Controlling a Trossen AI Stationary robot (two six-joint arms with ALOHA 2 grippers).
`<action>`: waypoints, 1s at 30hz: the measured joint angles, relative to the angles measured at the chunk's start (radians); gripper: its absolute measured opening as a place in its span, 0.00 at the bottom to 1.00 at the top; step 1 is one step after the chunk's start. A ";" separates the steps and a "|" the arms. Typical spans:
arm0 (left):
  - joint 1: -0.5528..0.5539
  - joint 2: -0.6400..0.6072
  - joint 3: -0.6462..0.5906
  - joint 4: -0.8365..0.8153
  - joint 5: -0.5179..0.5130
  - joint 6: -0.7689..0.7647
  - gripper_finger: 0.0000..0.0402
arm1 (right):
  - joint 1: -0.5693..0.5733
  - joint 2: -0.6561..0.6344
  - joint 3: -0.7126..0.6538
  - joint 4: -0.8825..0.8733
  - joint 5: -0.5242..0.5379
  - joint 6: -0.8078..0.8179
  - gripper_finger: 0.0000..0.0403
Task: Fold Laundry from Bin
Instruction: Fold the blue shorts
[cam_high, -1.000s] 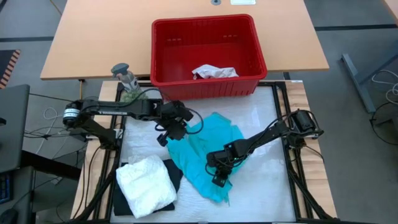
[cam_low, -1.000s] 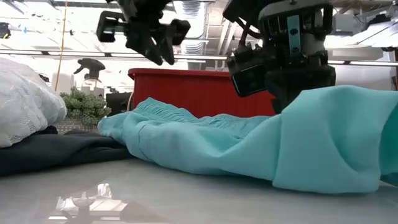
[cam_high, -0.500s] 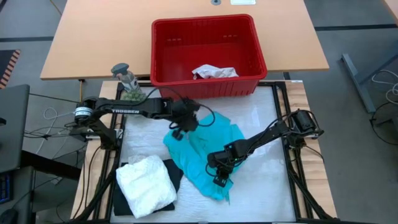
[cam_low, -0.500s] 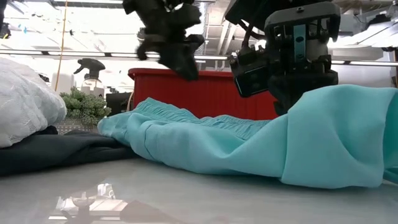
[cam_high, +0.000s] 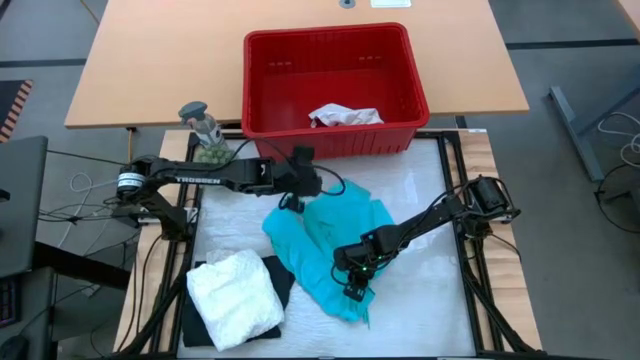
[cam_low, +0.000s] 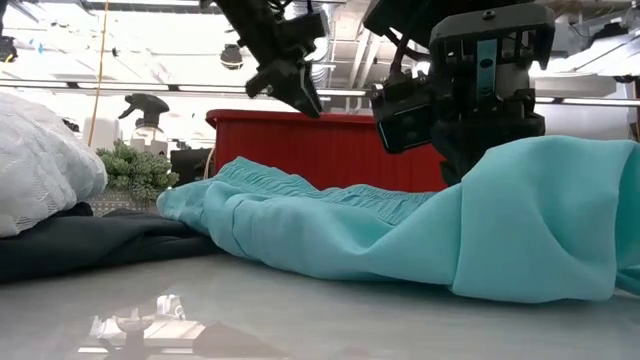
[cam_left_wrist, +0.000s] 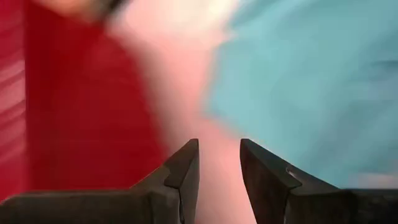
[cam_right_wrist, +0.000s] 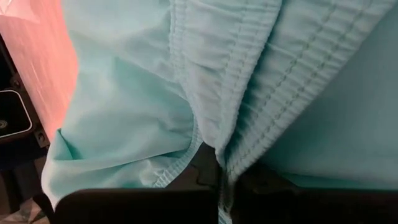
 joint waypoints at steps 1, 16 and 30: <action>0.002 0.000 0.009 -0.045 0.099 0.017 0.26 | 0.000 0.000 0.000 0.000 0.000 -0.001 0.08; 0.130 0.459 0.523 -0.802 0.762 -0.009 0.43 | 0.000 0.000 0.000 0.015 0.015 -0.024 0.08; 0.184 0.478 0.558 -0.767 0.649 0.004 0.80 | 0.003 0.000 0.000 0.031 0.056 -0.082 0.08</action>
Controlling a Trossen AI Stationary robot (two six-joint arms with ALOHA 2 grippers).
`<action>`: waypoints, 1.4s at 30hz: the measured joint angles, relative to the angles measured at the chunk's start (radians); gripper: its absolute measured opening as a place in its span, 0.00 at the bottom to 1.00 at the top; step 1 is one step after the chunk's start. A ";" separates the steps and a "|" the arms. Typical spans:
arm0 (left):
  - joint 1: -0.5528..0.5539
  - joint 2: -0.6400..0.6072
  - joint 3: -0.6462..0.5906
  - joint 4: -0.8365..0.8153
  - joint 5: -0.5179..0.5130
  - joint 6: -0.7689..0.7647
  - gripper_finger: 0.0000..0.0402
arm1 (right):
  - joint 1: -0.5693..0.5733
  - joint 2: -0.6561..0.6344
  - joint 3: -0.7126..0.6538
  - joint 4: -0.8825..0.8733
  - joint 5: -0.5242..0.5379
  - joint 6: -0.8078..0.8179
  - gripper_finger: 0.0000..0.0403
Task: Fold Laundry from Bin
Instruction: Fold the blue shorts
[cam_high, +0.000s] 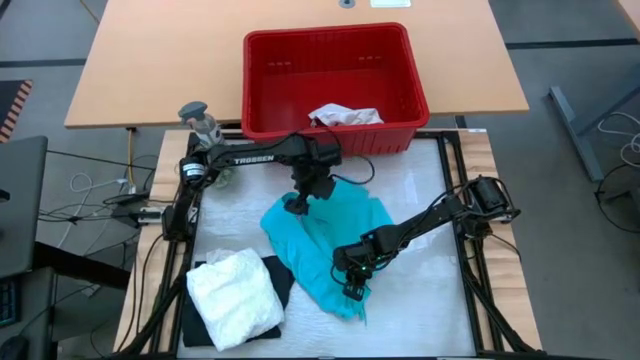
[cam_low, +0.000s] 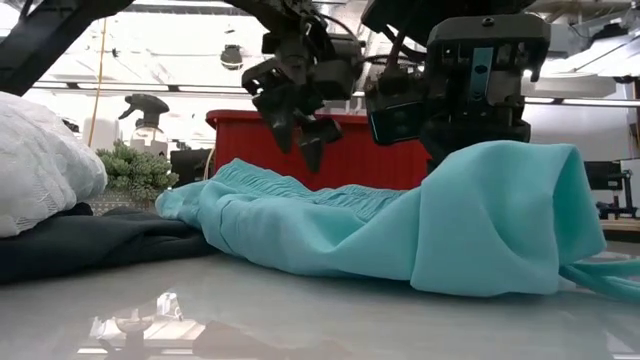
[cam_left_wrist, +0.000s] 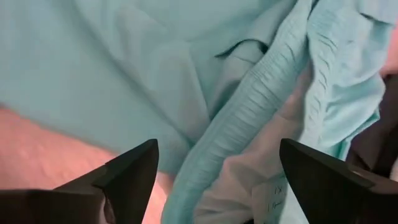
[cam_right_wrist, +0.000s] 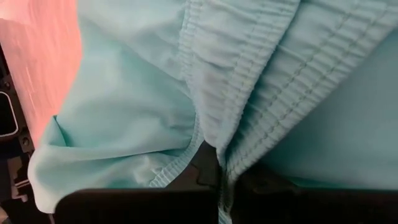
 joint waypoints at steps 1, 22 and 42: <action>0.008 0.000 0.000 -0.005 0.013 0.008 0.80 | 0.002 0.000 0.000 0.000 0.001 -0.008 0.08; 0.041 0.147 0.003 -0.132 0.014 0.114 0.80 | -0.007 0.000 0.000 0.006 -0.001 -0.083 0.08; -0.006 0.145 0.150 -0.234 0.047 0.063 0.80 | -0.006 0.001 0.000 0.007 0.005 -0.140 0.08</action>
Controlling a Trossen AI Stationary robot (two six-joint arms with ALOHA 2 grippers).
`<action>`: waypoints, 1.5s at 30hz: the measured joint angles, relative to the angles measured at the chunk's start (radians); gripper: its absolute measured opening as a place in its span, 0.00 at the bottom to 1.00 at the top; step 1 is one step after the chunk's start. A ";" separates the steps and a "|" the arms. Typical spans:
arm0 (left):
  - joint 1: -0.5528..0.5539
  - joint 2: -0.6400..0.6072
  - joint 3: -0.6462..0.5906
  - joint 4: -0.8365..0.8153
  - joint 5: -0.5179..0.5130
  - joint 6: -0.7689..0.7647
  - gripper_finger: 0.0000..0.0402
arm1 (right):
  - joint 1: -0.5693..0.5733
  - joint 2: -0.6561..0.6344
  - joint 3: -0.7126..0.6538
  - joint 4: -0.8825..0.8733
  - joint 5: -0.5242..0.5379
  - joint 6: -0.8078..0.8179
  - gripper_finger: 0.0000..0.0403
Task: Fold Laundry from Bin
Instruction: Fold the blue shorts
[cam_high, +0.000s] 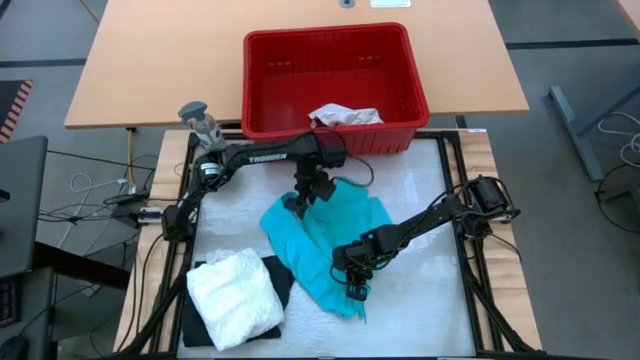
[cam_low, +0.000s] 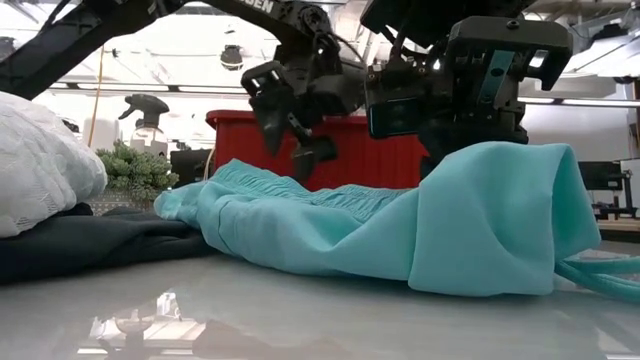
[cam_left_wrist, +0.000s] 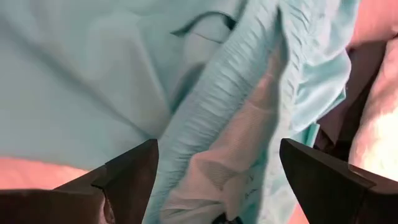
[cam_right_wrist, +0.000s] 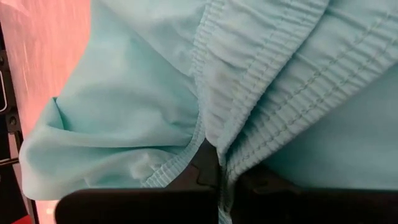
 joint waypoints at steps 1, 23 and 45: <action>-0.010 0.001 0.000 -0.004 -0.015 -0.001 0.80 | 0.000 0.000 0.000 0.000 0.000 0.001 0.08; -0.100 0.001 -0.001 0.022 -0.129 0.006 0.80 | 0.000 0.000 0.000 0.000 0.005 0.002 0.08; -0.094 0.002 -0.133 0.127 -0.228 -0.071 0.80 | -0.006 0.000 0.000 -0.004 0.006 0.004 0.08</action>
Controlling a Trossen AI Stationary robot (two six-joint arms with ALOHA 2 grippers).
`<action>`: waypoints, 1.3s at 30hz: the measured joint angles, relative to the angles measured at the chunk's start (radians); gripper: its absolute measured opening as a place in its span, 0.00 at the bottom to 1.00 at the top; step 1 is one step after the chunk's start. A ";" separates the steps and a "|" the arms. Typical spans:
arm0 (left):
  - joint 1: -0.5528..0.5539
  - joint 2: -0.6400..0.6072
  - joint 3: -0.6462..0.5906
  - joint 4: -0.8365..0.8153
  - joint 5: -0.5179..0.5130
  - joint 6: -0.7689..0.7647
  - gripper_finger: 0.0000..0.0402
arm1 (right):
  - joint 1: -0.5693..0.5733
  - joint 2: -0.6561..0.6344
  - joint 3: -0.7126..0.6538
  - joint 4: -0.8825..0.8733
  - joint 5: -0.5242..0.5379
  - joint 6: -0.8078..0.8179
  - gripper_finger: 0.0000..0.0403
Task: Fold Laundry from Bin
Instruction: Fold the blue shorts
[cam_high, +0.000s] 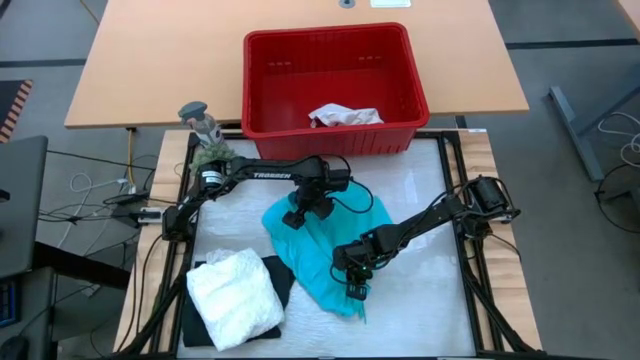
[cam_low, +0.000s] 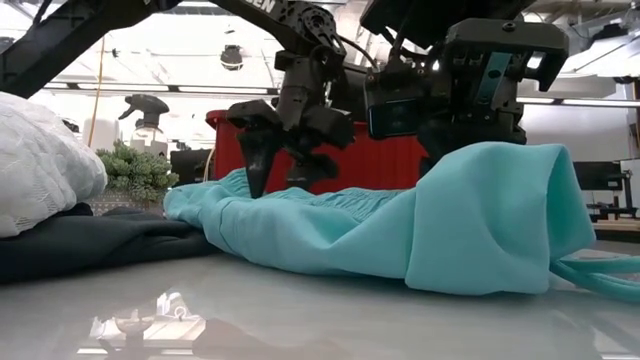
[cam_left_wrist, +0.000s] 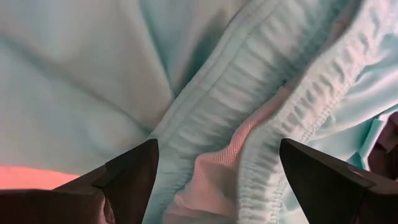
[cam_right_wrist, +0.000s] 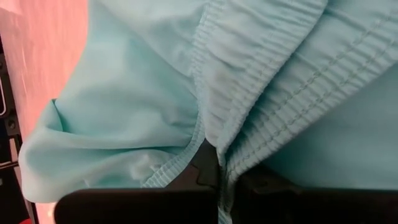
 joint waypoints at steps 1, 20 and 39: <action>0.000 0.000 0.000 0.003 0.007 0.014 0.80 | -0.002 0.000 0.000 0.000 0.000 0.003 0.08; 0.000 0.000 0.000 0.379 -0.110 -0.138 0.80 | -0.035 0.001 0.000 0.034 -0.001 0.007 0.08; -0.001 0.000 0.000 0.603 -0.112 -0.119 0.80 | -0.050 0.001 0.000 0.048 -0.047 0.067 0.08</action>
